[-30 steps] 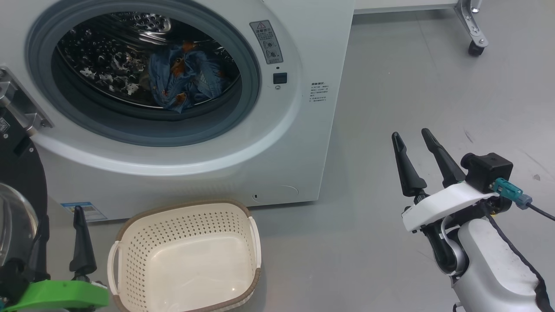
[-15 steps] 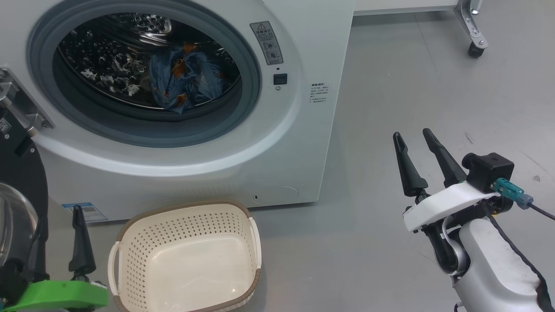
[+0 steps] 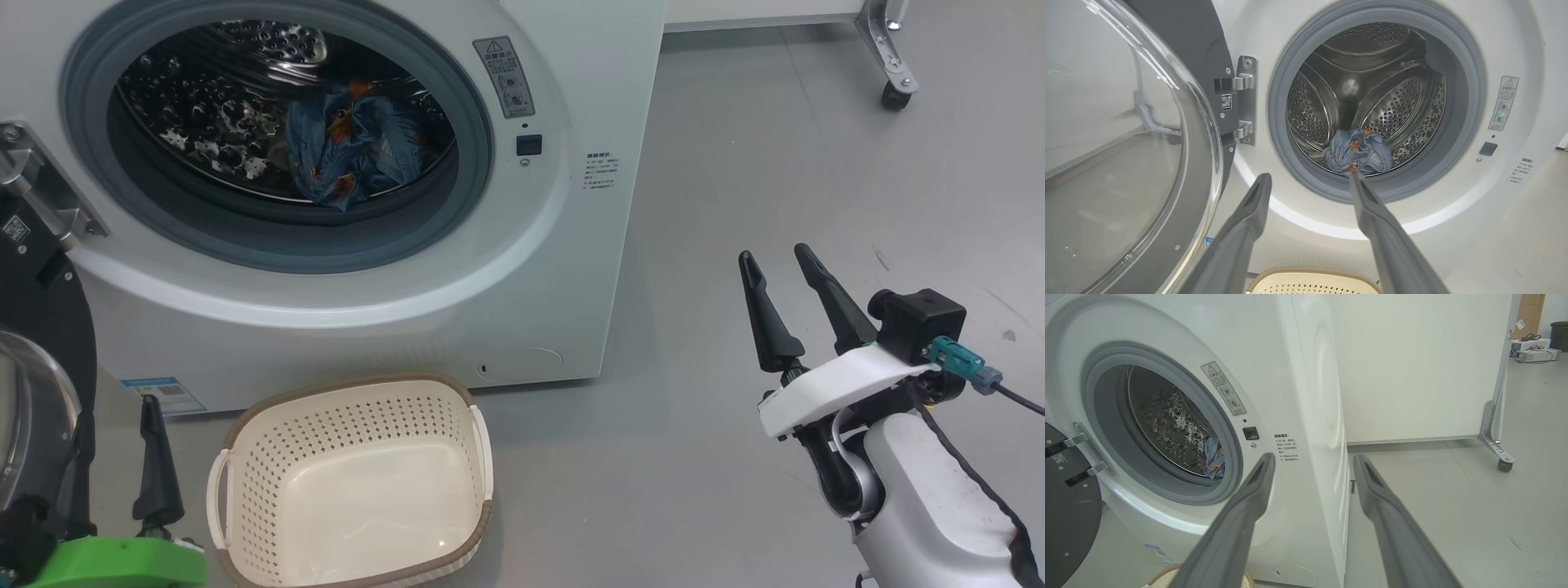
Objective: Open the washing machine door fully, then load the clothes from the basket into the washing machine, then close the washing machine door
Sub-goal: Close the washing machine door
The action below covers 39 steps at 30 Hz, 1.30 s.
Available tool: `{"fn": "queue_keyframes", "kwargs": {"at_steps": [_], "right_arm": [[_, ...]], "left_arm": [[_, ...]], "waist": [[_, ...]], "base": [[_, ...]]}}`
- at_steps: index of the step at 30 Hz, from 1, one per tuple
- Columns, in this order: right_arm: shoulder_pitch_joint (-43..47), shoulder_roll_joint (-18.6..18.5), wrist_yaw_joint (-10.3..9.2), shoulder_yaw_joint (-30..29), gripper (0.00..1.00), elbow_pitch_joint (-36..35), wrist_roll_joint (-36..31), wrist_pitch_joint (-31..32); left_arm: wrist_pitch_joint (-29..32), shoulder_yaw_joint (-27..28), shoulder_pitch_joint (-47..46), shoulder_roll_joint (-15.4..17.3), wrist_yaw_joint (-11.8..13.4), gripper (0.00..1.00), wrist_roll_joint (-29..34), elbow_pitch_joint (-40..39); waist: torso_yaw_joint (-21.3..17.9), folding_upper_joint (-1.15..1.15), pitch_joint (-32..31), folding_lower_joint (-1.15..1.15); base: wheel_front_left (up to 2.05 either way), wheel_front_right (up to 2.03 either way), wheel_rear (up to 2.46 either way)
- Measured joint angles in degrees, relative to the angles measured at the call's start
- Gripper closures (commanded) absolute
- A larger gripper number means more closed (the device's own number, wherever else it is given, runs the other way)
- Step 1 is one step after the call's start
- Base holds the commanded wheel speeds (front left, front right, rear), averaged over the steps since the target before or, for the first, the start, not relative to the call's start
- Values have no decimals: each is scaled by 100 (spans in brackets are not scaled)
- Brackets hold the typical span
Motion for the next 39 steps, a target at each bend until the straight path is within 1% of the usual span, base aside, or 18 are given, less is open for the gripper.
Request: {"fn": "queue_keyframes", "kwargs": {"at_steps": [19,39], "right_arm": [[10,-30,0,9,0,5,41,0],[91,-38,0,-15,0,4,41,0]], "left_arm": [[0,-15,66,2,-7,0,0,-32],[0,-15,110,1,-7,0,0,-59]], "waist": [[-14,0,-53,0],[16,0,-44,0]], "base": [[-70,70,0],[-8,8,0]]}}
